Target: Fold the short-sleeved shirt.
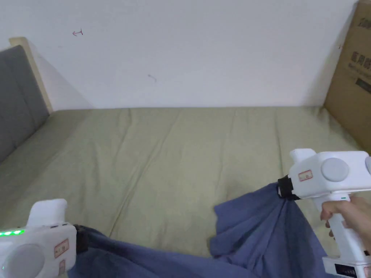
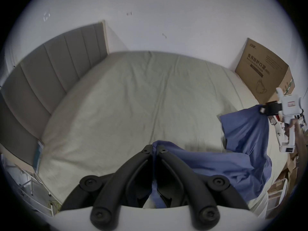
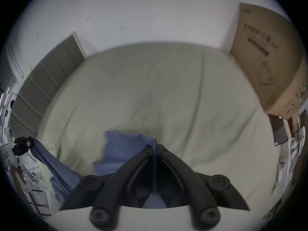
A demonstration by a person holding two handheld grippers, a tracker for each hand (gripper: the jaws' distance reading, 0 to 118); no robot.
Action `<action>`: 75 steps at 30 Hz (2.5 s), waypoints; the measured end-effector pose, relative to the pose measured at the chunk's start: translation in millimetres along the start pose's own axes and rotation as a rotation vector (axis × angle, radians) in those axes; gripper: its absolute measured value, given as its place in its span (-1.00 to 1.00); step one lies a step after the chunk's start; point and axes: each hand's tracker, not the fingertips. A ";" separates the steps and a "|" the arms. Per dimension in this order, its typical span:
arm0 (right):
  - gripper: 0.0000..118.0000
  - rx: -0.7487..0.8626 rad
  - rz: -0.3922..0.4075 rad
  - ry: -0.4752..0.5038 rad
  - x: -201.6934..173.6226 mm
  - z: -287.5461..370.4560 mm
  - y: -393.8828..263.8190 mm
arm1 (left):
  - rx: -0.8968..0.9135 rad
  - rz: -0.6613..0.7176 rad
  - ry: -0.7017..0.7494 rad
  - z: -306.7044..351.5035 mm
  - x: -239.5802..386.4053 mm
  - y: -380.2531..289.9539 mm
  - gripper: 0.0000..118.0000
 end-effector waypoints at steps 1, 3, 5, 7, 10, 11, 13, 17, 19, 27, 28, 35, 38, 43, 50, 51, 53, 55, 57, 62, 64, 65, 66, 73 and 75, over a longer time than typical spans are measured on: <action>-0.97 0.041 -0.008 -0.015 8.1 26.4 7.3 | 0.029 0.039 -0.001 10.5 -1.3 13.5 -0.98; -0.97 0.120 -0.008 -0.049 20.6 68.0 15.2 | 0.109 0.055 -0.010 29.0 0.0 36.2 -0.98; -0.97 0.169 -0.037 -0.056 29.0 114.1 19.8 | 0.169 0.029 -0.022 50.3 7.0 61.3 -0.98; -0.97 0.215 -0.070 -0.061 38.5 151.4 25.6 | 0.224 0.010 -0.019 70.6 16.1 84.3 -0.98; -0.97 0.288 -0.072 -0.118 45.7 200.7 35.9 | 0.282 -0.018 0.011 94.2 25.6 116.4 -0.98; -0.97 0.324 -0.082 -0.121 48.7 214.9 39.1 | 0.308 -0.043 0.016 102.4 28.9 126.2 -0.98; -0.97 0.367 -0.138 -0.104 53.9 235.2 49.8 | 0.331 -0.057 0.007 115.0 30.8 145.0 -0.98; -0.97 0.429 -0.195 -0.064 57.7 260.5 81.4 | 0.383 -0.054 -0.004 132.4 32.6 186.4 -0.98; -0.97 0.452 -0.216 -0.051 56.8 271.2 101.7 | 0.403 -0.074 0.032 133.9 35.6 207.8 -0.98; -0.97 0.586 -0.235 -0.080 30.6 306.3 207.1 | 0.487 -0.066 0.088 137.9 32.9 311.4 -0.98; -0.97 0.585 -0.232 -0.089 27.5 308.7 221.4 | 0.470 -0.099 0.106 139.4 32.8 328.6 -0.98; -0.97 0.680 -0.275 -0.120 5.8 329.7 289.7 | 0.604 -0.032 0.142 159.1 27.4 417.0 -0.98; -0.97 0.692 -0.237 -0.139 -4.6 332.0 303.0 | 0.673 -0.032 0.163 161.6 28.8 433.4 -0.98; -0.97 0.670 -0.204 -0.121 -7.6 307.1 300.8 | 0.674 -0.038 0.213 127.7 26.7 431.2 -0.98; -0.97 0.461 -0.210 -0.122 8.3 176.1 267.5 | 0.474 -0.028 0.239 -4.4 23.1 362.2 -0.98; -0.97 0.416 -0.217 -0.122 11.7 151.3 261.2 | 0.428 -0.035 0.246 -29.4 24.0 348.4 -0.98; -0.97 0.341 -0.254 -0.110 20.2 93.4 241.4 | 0.320 -0.045 0.246 -84.6 23.3 313.6 -0.98; -0.97 0.251 -0.282 -0.115 29.4 37.7 219.0 | 0.217 -0.044 0.254 -135.5 23.2 279.2 -0.98; -0.97 0.145 -0.297 -0.138 38.6 -16.1 192.1 | 0.117 -0.033 0.233 -181.0 21.7 241.8 -0.98; -0.97 -0.047 -0.421 -0.093 60.2 -110.1 115.0 | -0.051 -0.078 0.229 -253.7 22.4 157.9 -0.98; -0.97 -0.094 -0.404 -0.139 61.8 -125.3 91.3 | -0.096 -0.039 0.229 -270.3 10.2 137.7 -0.98; -0.97 -0.109 -0.390 -0.148 63.2 -130.1 82.2 | -0.110 -0.022 0.219 -274.4 5.4 131.1 -0.98; -0.97 -0.118 -0.393 -0.147 64.9 -131.2 75.4 | -0.111 -0.015 0.221 -274.4 1.8 126.4 -0.98; -0.97 -0.024 -0.459 -0.028 59.7 -61.9 34.7 | -0.032 -0.015 0.154 -205.6 -16.5 100.6 -0.98; -0.97 -0.006 -0.421 0.011 52.7 -31.6 14.1 | -0.008 -0.008 0.127 -165.2 -20.3 82.6 -0.98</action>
